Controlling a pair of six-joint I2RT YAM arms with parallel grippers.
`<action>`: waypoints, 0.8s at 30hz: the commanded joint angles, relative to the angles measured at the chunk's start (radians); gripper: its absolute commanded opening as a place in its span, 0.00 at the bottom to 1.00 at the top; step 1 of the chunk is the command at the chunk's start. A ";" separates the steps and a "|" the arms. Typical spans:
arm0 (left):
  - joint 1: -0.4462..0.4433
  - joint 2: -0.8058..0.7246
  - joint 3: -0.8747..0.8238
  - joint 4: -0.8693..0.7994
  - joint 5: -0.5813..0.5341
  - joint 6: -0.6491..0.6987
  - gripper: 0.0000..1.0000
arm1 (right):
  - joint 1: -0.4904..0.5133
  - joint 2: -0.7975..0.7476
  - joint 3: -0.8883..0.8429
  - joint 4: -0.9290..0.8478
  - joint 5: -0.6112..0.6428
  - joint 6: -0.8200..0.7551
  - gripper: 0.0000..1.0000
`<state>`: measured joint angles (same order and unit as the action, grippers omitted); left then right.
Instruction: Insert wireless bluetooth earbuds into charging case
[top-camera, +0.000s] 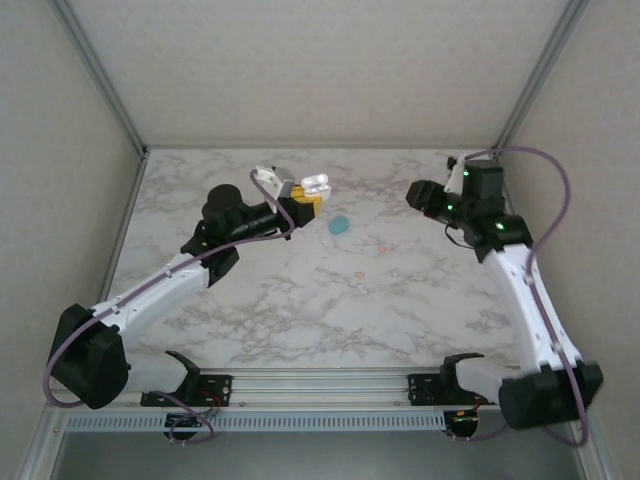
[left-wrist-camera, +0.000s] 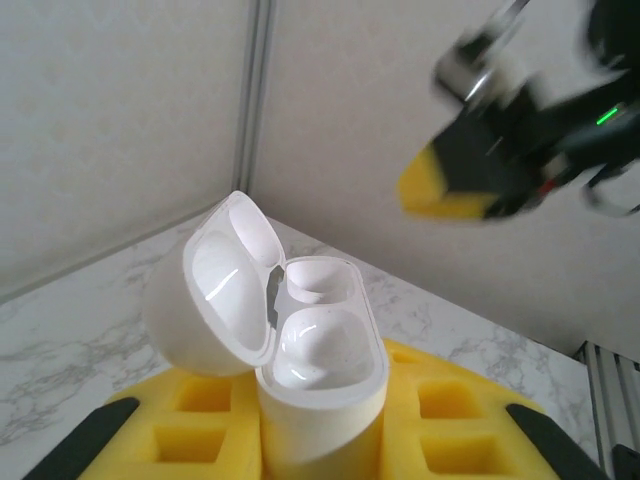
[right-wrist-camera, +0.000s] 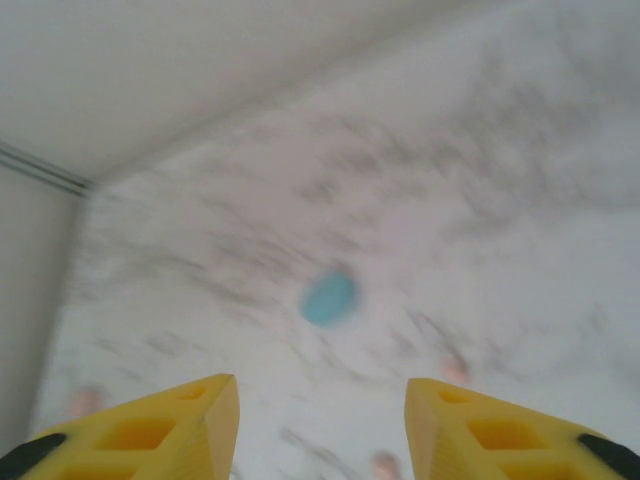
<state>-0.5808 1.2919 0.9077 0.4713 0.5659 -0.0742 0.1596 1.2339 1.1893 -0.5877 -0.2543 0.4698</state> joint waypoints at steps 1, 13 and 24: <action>-0.005 -0.036 -0.001 0.005 -0.033 0.019 0.00 | -0.006 0.168 -0.064 -0.144 -0.020 0.005 0.44; -0.005 -0.052 0.007 -0.057 -0.044 0.049 0.01 | 0.078 0.540 -0.015 -0.171 0.058 -0.068 0.43; -0.005 -0.049 0.019 -0.091 -0.054 0.061 0.02 | 0.133 0.604 -0.003 -0.264 0.209 -0.062 0.37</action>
<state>-0.5808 1.2617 0.9077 0.3836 0.5209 -0.0257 0.2897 1.8439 1.2034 -0.7990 -0.1070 0.4080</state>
